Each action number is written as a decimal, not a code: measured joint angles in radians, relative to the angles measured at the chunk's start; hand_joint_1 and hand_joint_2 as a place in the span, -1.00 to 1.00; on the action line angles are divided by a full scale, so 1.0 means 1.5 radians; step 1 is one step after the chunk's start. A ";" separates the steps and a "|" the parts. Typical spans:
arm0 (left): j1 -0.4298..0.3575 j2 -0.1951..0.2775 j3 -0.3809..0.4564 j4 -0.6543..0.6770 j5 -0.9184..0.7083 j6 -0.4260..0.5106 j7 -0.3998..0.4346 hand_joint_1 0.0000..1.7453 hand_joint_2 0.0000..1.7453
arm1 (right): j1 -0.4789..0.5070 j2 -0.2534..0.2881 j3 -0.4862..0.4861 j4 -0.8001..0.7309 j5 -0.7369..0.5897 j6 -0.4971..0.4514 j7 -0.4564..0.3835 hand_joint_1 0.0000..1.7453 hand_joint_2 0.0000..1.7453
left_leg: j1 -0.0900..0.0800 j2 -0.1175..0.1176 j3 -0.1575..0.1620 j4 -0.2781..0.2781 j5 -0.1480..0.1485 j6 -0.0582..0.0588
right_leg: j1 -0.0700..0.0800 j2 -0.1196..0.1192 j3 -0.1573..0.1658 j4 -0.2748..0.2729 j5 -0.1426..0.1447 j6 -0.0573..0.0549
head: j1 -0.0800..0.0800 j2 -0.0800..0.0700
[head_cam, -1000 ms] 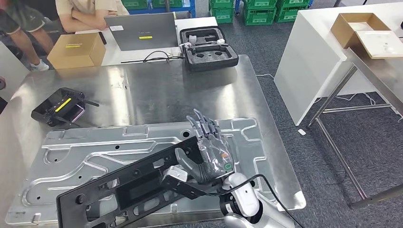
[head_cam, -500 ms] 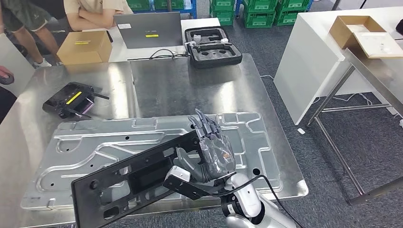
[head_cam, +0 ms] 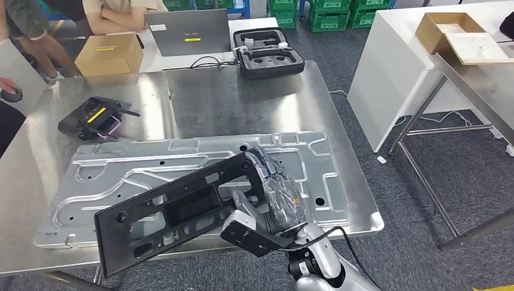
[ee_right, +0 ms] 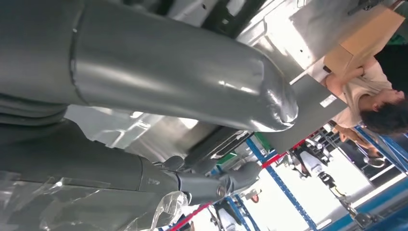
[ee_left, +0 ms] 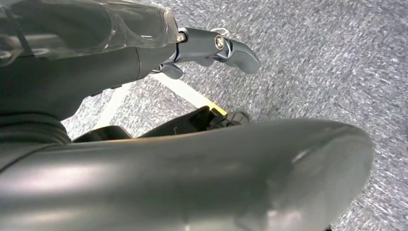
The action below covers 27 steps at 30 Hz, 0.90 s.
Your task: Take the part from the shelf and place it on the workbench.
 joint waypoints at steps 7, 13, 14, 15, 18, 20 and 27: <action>0.007 0.001 0.002 0.000 -0.001 0.001 0.000 -1.00 -1.00 | 0.023 -0.004 -0.003 -0.005 -0.013 0.002 -0.003 -1.00 -1.00 | 0.016 0.000 -0.032 0.172 -0.107 -0.027 | -0.005 -0.003 -0.044 -0.002 0.038 -0.008 | -0.001 0.000; 0.008 0.002 0.008 0.000 -0.001 0.003 0.000 -1.00 -1.00 | 0.041 -0.012 -0.011 -0.006 -0.032 -0.005 -0.009 -1.00 -1.00 | 0.012 -0.004 0.083 -0.019 -0.059 -0.010 | -0.004 -0.001 -0.064 0.002 0.062 0.017 | 0.001 0.000; 0.009 0.002 0.010 0.000 -0.001 0.003 -0.001 -1.00 -1.00 | 0.046 -0.014 -0.012 -0.006 -0.038 -0.006 -0.013 -1.00 -1.00 | 0.013 -0.004 0.079 -0.019 -0.054 -0.003 | -0.006 -0.001 -0.065 0.002 0.064 0.021 | 0.001 0.000; 0.009 0.002 0.011 0.000 -0.001 0.003 -0.001 -1.00 -1.00 | 0.052 -0.016 -0.014 -0.006 -0.044 -0.007 -0.017 -1.00 -1.00 | 0.013 -0.003 0.075 -0.020 -0.049 0.004 | -0.007 0.000 -0.070 0.008 0.056 0.025 | 0.002 0.000; 0.010 0.002 0.014 0.000 -0.001 0.006 -0.004 -1.00 -1.00 | 0.069 -0.021 -0.018 -0.006 -0.059 -0.008 -0.027 -1.00 -1.00 | 0.014 -0.002 0.055 -0.022 -0.029 0.020 | -0.008 0.000 -0.106 0.107 -0.030 0.030 | 0.004 0.000; 0.012 0.002 0.015 0.000 -0.001 0.007 -0.005 -1.00 -1.00 | 0.080 -0.024 -0.020 -0.004 -0.066 -0.008 -0.031 -1.00 -1.00 | 0.012 -0.001 0.039 -0.022 -0.016 0.022 | -0.008 0.000 -0.127 0.195 -0.075 0.033 | 0.005 0.000; 0.019 0.002 0.017 0.000 0.000 0.011 -0.008 -1.00 -1.00 | 0.114 -0.030 -0.027 0.009 -0.110 -0.004 -0.061 -1.00 -1.00 | 0.009 -0.001 0.005 -0.017 0.017 0.004 | -0.003 0.001 0.030 0.000 -0.024 0.020 | 0.004 0.000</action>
